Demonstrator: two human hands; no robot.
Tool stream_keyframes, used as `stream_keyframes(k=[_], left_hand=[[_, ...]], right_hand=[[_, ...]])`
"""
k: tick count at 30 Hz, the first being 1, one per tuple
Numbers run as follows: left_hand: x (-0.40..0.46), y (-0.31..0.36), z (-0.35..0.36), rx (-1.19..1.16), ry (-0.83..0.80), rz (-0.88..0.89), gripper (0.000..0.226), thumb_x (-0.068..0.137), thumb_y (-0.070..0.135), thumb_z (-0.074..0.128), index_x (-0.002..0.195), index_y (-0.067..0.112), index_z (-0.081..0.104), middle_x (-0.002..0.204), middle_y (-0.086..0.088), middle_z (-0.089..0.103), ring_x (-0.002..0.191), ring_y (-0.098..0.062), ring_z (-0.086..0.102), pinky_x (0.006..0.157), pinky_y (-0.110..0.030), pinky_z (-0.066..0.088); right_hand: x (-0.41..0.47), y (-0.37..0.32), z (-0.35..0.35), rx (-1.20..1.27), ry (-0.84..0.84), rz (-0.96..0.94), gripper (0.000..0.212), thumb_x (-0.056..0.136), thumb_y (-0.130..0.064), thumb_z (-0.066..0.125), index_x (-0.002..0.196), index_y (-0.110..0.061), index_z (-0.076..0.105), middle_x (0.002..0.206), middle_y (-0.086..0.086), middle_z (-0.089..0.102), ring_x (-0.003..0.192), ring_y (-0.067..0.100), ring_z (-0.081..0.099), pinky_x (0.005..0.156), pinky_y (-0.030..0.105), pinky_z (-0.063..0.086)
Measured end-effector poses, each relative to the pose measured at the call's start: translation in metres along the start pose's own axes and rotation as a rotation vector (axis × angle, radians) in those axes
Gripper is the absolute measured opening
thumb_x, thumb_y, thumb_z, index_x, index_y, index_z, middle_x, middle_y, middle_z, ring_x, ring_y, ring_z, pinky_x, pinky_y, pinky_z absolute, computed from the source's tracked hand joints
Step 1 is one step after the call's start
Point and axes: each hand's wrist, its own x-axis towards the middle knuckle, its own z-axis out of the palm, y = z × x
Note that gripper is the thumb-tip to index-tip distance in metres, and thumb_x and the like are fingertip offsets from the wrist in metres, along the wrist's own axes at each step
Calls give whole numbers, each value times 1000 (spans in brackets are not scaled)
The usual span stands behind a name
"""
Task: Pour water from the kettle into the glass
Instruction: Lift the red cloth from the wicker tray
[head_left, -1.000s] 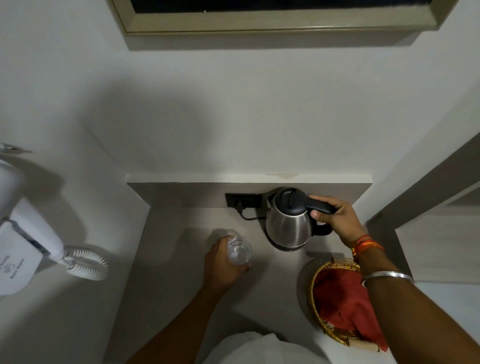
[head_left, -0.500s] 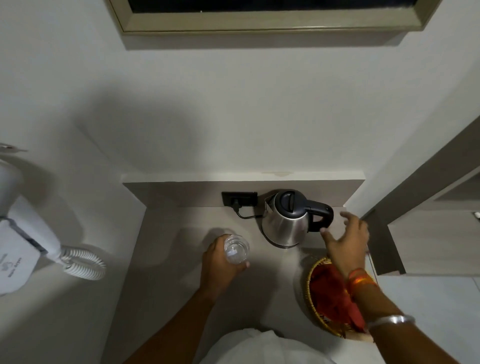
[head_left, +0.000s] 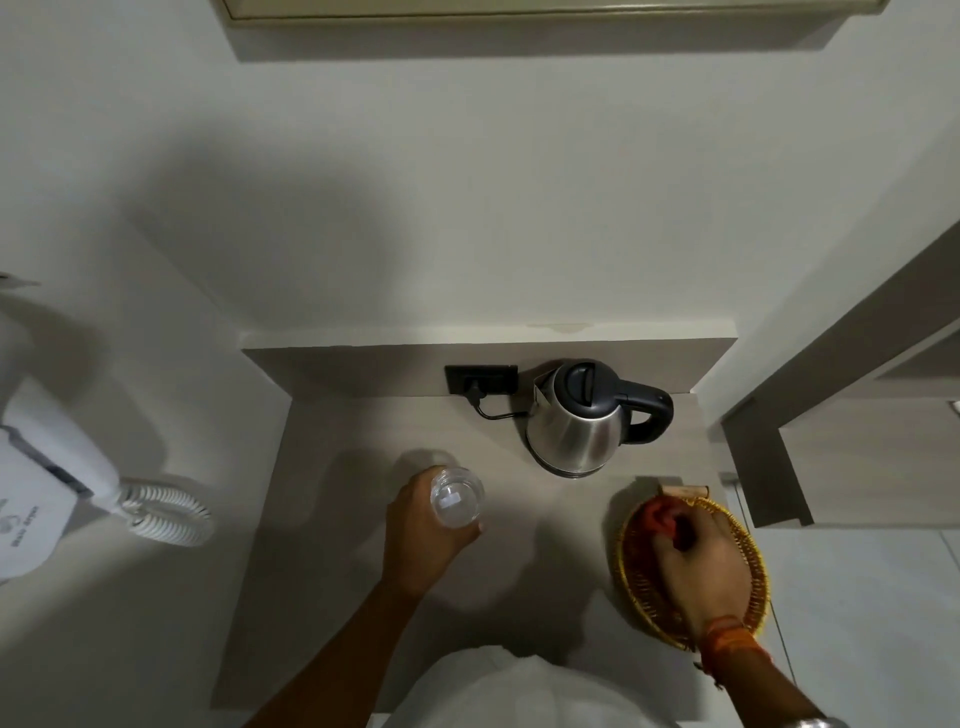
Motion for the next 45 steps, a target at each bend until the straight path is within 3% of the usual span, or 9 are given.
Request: stream_keyframes(k=[8, 12, 18, 21, 25, 32, 37, 41, 45], left_hand=[[3, 3, -22, -63, 92, 8, 70, 57, 33, 102, 119, 31, 71, 117, 14, 75, 108, -5, 72, 94, -40, 62], [11, 11, -33, -84, 100, 22, 67, 59, 30, 100, 118, 36, 69, 118, 15, 74, 110, -8, 71, 94, -43, 61], [35, 22, -50, -94, 80, 76, 65, 61, 31, 99, 119, 27, 71, 118, 7, 75, 110, -16, 73, 92, -47, 60], [40, 28, -56, -74, 115, 126, 66, 60, 25, 100, 118, 36, 70, 119, 13, 74, 110, -12, 72, 93, -41, 60], [45, 29, -64, -91, 156, 120, 80, 58, 25, 103, 116, 58, 59, 119, 31, 68, 111, -3, 70, 94, -22, 56], [40, 28, -63, -77, 118, 99, 78, 59, 32, 102, 122, 47, 58, 120, 32, 65, 113, 0, 67, 95, -25, 58], [42, 27, -65, -40, 110, 94, 71, 62, 32, 101, 122, 39, 64, 120, 18, 72, 112, -6, 70, 97, -30, 59], [43, 24, -61, -1, 115, 79, 77, 58, 25, 103, 118, 45, 59, 115, 28, 67, 104, 2, 69, 91, -26, 59], [30, 21, -43, 9, 71, 17, 76, 55, 26, 104, 108, 54, 57, 107, 29, 67, 96, 9, 68, 86, -22, 59]], right_hand=[[-11, -69, 88, 66, -371, -160, 55, 93, -10, 62, 145, -21, 47, 145, 3, 49, 131, 24, 52, 114, 38, 43], [1, -90, 140, -114, -430, -169, 60, 98, -11, 57, 154, -16, 36, 152, 8, 42, 133, 27, 50, 114, 39, 45], [-17, -126, 185, -288, -908, -766, 75, 89, -25, 71, 156, -17, 38, 153, 20, 41, 129, 45, 47, 107, 55, 46], [-44, -81, 173, -357, -744, -955, 37, 95, -35, 54, 129, -28, 67, 118, 6, 67, 105, 30, 68, 84, 44, 61], [-22, -55, 141, -333, -586, -588, 17, 97, -53, 56, 108, -42, 63, 115, -8, 68, 105, 15, 66, 101, 44, 53], [6, -122, 180, -173, -513, -406, 83, 87, -18, 74, 159, -23, 31, 152, 14, 37, 135, 36, 42, 116, 45, 39], [-46, -142, 185, -180, -844, -803, 53, 95, -13, 60, 147, -24, 52, 152, 18, 44, 139, 45, 40, 112, 56, 41], [-57, -93, 172, -131, -934, -839, 33, 89, -28, 54, 109, -26, 80, 105, 11, 72, 90, 31, 75, 73, 34, 63], [-55, -70, 117, -245, -871, -839, 39, 99, -16, 58, 136, -24, 66, 154, 12, 45, 142, 35, 41, 118, 45, 36]])
